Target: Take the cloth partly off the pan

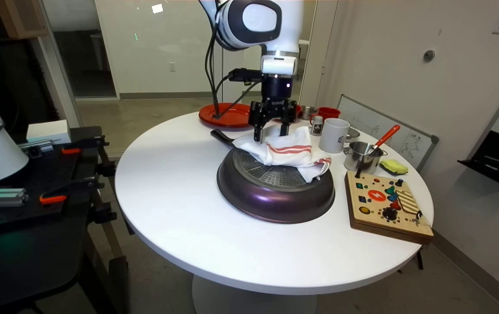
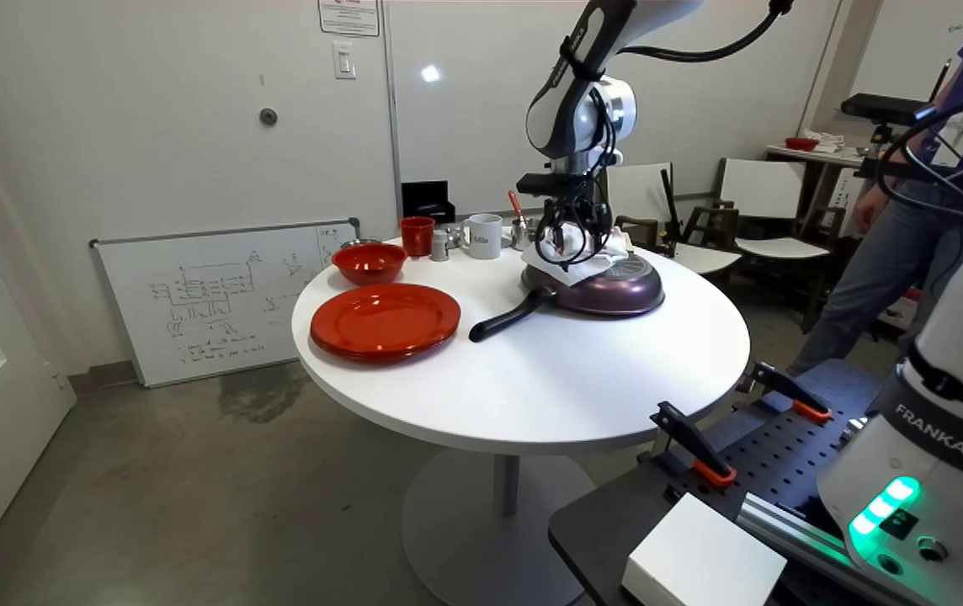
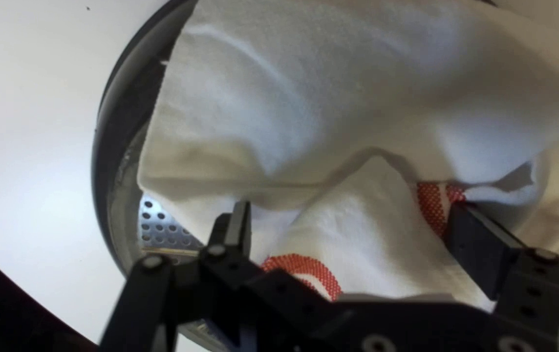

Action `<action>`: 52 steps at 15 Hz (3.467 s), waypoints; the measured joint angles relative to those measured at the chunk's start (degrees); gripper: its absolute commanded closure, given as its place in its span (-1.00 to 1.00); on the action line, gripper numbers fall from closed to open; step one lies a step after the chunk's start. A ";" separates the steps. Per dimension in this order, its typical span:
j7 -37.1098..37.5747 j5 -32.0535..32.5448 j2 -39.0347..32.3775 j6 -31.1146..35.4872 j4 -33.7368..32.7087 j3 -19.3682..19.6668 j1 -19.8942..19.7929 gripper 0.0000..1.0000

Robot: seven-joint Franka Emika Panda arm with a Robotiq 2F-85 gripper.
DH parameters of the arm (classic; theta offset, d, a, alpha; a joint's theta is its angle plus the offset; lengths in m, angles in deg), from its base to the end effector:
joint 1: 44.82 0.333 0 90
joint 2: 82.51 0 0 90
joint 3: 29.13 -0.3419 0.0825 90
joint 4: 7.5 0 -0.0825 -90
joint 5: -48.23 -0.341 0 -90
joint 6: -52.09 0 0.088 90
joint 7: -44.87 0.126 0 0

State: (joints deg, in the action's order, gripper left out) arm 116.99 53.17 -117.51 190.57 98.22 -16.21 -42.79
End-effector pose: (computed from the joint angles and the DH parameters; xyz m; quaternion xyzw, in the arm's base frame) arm 0.6185 -0.1083 0.2333 0.7787 -0.6203 0.0353 0.0867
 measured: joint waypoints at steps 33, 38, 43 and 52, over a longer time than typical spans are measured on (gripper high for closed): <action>-6.76 -0.13 0.63 -23.63 -12.96 -0.05 -3.48 0.92; -6.78 0.45 0.63 -24.24 -12.97 0.21 -3.52 0.89; -4.38 3.43 0.41 -25.37 -12.97 2.74 -3.94 0.91; 4.88 6.40 -1.32 -34.08 -13.80 6.59 -6.46 0.94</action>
State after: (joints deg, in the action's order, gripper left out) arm 121.87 59.57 -118.83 156.50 84.43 -9.61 -49.25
